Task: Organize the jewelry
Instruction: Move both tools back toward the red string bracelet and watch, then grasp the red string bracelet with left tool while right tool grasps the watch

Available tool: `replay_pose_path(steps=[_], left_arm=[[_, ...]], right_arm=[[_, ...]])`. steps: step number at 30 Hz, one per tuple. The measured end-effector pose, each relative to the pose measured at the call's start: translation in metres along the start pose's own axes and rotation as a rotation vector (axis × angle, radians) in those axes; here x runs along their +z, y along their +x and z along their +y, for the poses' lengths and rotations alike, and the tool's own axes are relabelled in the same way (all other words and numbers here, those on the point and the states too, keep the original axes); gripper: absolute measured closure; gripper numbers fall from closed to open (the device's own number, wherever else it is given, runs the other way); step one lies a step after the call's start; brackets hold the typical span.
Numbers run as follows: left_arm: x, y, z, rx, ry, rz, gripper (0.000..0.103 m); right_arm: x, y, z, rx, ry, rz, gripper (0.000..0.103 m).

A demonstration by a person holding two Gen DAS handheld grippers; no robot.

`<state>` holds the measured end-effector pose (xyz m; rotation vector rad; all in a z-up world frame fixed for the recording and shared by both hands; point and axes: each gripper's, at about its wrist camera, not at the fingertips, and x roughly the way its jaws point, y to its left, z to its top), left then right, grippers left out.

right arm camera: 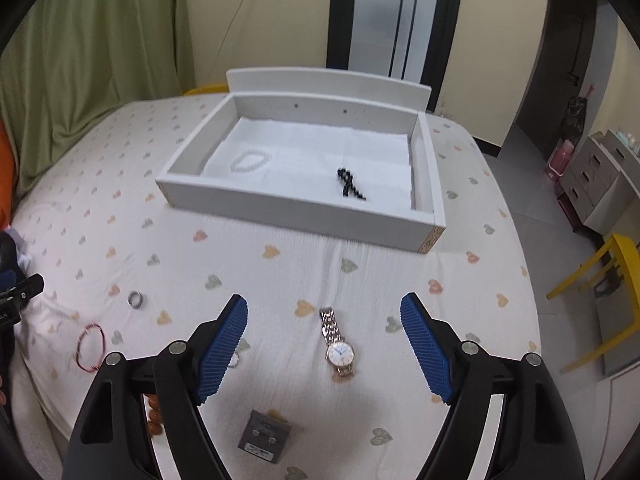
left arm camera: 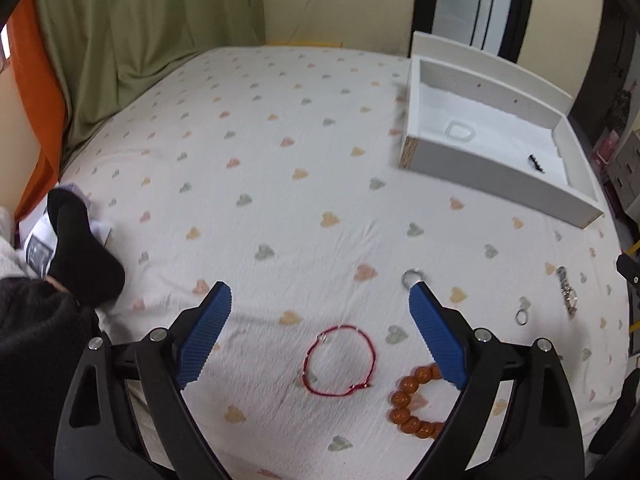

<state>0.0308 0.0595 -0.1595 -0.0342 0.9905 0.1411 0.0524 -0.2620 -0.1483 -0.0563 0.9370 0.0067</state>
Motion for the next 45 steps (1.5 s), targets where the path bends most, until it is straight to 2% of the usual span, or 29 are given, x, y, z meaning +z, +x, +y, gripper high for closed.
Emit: replay_pose_path(steps=[9,16,21,29,35,39,45], left_arm=[[-0.048,0.043,-0.004,0.018,0.015,0.103,0.016],[-0.061,0.07,-0.005,0.006,0.008,0.16,0.016],[-0.07,0.087,-0.009,0.001,0.01,0.202,0.016],[-0.072,0.094,-0.006,-0.012,-0.041,0.185,0.01],[-0.073,0.094,-0.003,-0.027,-0.049,0.176,0.01],[-0.073,0.091,-0.002,-0.038,-0.058,0.167,0.011],[-0.073,0.086,0.01,-0.055,-0.103,0.158,0.026]], right_arm=[[-0.017,0.058,0.002,0.006,-0.047,0.095,0.023],[-0.032,0.099,0.002,0.002,-0.082,0.156,0.023],[-0.037,0.113,0.005,-0.003,-0.113,0.17,0.023],[-0.045,0.125,-0.006,0.022,-0.083,0.18,0.023],[-0.048,0.127,-0.014,0.06,-0.059,0.174,0.024],[-0.048,0.124,-0.012,0.087,-0.063,0.171,0.033],[-0.047,0.122,-0.017,0.107,-0.04,0.173,0.055]])
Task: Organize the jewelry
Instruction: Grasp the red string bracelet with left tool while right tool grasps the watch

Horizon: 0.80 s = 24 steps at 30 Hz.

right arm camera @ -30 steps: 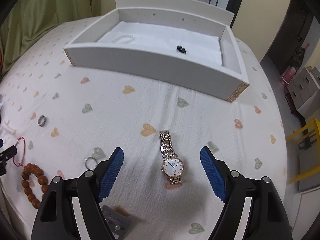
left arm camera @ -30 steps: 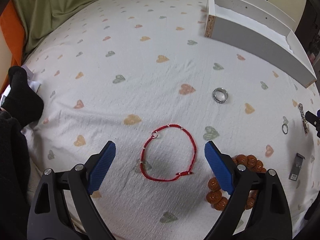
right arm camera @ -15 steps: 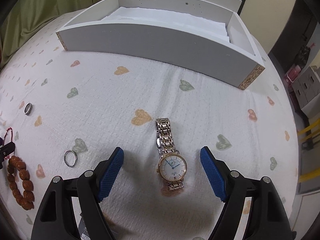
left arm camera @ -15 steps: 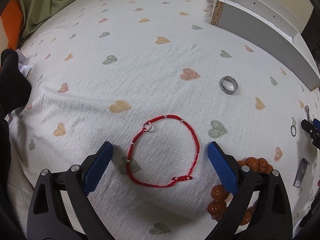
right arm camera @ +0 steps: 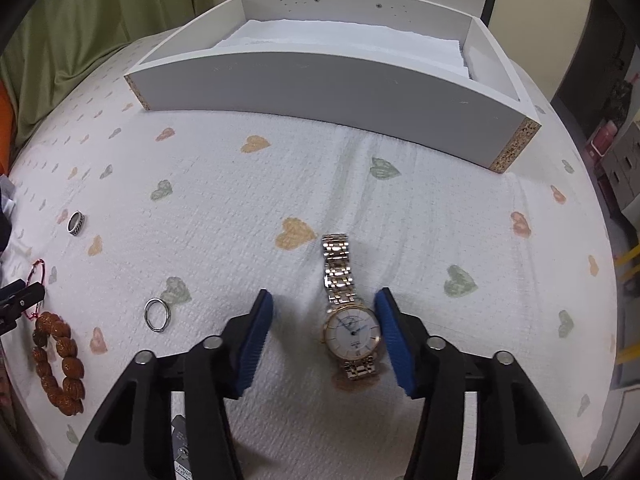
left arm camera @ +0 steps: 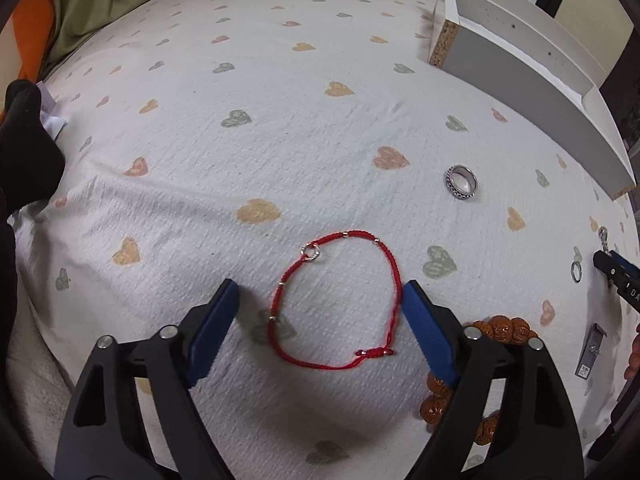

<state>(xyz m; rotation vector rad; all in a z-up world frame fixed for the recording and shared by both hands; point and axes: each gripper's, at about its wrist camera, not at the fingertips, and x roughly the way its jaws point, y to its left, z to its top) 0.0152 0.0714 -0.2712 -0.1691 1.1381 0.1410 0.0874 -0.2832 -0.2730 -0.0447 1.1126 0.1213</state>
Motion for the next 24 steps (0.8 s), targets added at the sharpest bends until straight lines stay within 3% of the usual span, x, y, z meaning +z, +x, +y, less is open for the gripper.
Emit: replay_pose_path(steps=[4,9,14,18,24], left_arm=[[-0.001,-0.003,0.007,0.003,-0.013,-0.005,0.041],[0.0,-0.005,0.019,0.004,-0.047,-0.005,0.062],[0.001,-0.006,0.019,0.049,0.004,-0.004,0.101],[0.001,-0.007,0.013,0.065,0.048,-0.003,0.101],[0.004,-0.012,0.016,0.042,0.031,-0.012,0.101]], right_arm=[[0.0,-0.002,-0.007,0.002,0.005,0.003,0.073],[0.0,-0.003,-0.006,-0.007,0.005,-0.001,0.074],[0.0,-0.004,-0.005,-0.02,0.01,0.004,0.074],[-0.001,-0.005,-0.004,-0.031,0.011,0.007,0.074],[-0.001,-0.008,-0.005,-0.028,0.022,0.009,0.074]])
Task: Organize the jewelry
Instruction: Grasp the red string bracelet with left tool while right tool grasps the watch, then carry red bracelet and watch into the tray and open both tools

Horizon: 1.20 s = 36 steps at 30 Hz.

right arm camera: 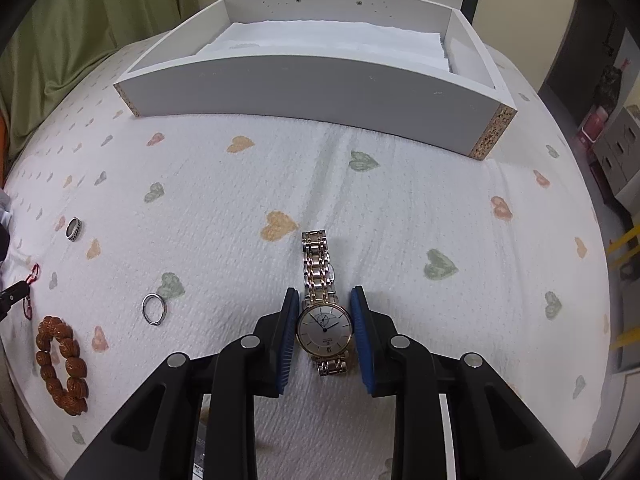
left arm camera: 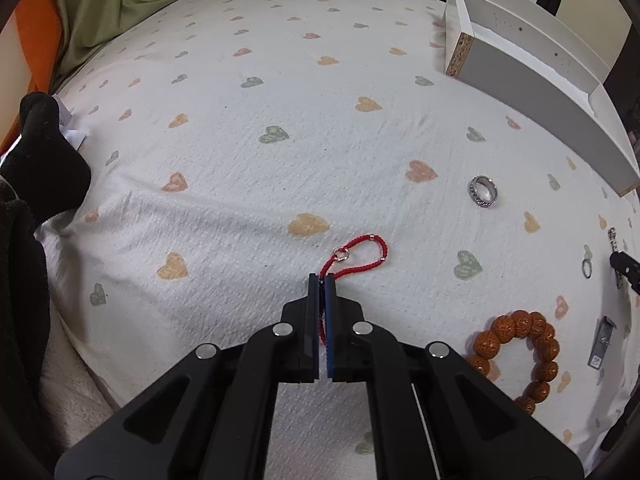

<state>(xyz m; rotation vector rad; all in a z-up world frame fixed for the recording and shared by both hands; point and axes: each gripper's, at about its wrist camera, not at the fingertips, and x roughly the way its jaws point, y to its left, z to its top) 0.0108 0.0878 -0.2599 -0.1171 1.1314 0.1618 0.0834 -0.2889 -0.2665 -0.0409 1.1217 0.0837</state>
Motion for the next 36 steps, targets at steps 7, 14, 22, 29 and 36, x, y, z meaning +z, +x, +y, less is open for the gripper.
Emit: replay_pose_path(steps=[7,14,22,29,36], left_arm=[[0.005,-0.012,-0.004,-0.052,-0.016,-0.032,0.101],[0.009,-0.026,0.0,-0.083,-0.033,-0.066,0.101],[0.021,-0.05,-0.009,-0.093,-0.002,-0.132,0.101],[0.032,-0.077,-0.021,-0.138,0.019,-0.195,0.101],[0.042,-0.103,-0.033,-0.177,0.036,-0.24,0.101]], right_arm=[[0.001,-0.013,0.003,-0.003,-0.004,-0.011,0.074],[0.002,-0.025,0.005,0.003,0.001,-0.026,0.074],[0.003,-0.048,0.005,0.015,0.004,-0.052,0.074],[0.004,-0.071,0.012,0.021,-0.006,-0.074,0.074],[0.01,-0.099,0.023,0.029,-0.026,-0.117,0.074]])
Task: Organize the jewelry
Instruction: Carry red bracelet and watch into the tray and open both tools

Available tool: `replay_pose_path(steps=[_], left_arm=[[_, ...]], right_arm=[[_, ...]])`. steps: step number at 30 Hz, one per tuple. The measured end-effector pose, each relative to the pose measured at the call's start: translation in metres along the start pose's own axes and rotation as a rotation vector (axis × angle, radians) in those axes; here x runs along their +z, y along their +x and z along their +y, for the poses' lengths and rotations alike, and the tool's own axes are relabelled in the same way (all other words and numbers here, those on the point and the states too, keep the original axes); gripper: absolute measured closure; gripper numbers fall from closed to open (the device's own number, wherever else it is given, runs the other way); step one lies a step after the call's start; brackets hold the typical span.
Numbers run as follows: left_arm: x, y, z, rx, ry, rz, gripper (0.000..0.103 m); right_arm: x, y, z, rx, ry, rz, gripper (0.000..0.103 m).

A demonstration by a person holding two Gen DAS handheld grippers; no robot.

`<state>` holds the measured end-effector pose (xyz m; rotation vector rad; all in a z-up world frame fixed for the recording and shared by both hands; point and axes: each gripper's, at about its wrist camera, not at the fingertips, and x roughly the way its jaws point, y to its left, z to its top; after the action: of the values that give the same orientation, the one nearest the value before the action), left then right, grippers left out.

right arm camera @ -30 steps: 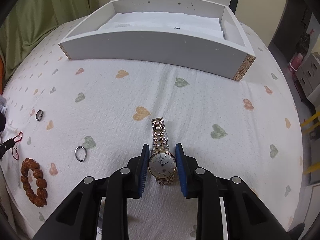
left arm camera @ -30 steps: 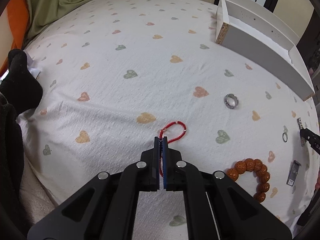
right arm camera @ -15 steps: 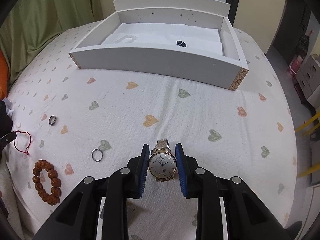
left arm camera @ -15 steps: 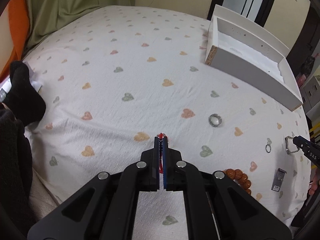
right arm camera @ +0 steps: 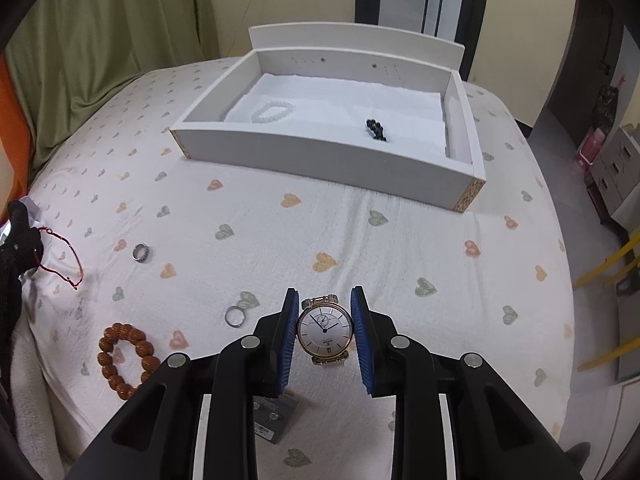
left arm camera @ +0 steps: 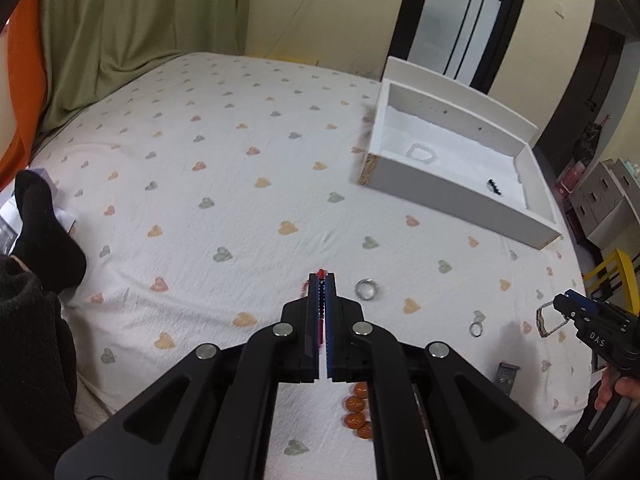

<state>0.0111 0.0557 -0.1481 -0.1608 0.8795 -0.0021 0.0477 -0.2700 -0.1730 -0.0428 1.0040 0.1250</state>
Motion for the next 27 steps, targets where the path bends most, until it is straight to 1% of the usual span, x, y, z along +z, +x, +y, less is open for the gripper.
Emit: replay_pose_path(steps=[4,6,11,17,21,24,27], left_arm=[[0.006,-0.01,-0.014,-0.023,0.039,-0.023,0.101],[0.011,-0.012,-0.018,-0.028,0.04,-0.024,0.101],[0.037,-0.014,-0.031,-0.031,0.059,-0.048,0.101],[0.09,-0.004,-0.059,-0.048,0.096,-0.082,0.101],[0.138,0.007,-0.085,-0.077,0.112,-0.13,0.101],[0.171,0.016,-0.107,-0.107,0.139,-0.166,0.101],[0.201,0.032,-0.129,-0.136,0.151,-0.178,0.101]], right_arm=[[0.01,-0.017,0.002,0.003,0.001,-0.031,0.074],[0.017,-0.023,0.001,0.003,0.004,-0.045,0.074],[0.045,-0.04,0.0,0.004,-0.001,-0.094,0.074],[0.098,-0.051,-0.01,-0.009,0.007,-0.155,0.074],[0.137,-0.05,-0.025,-0.015,0.023,-0.19,0.074],[0.168,-0.042,-0.037,-0.02,0.032,-0.207,0.074],[0.195,-0.027,-0.05,-0.019,0.044,-0.216,0.074]])
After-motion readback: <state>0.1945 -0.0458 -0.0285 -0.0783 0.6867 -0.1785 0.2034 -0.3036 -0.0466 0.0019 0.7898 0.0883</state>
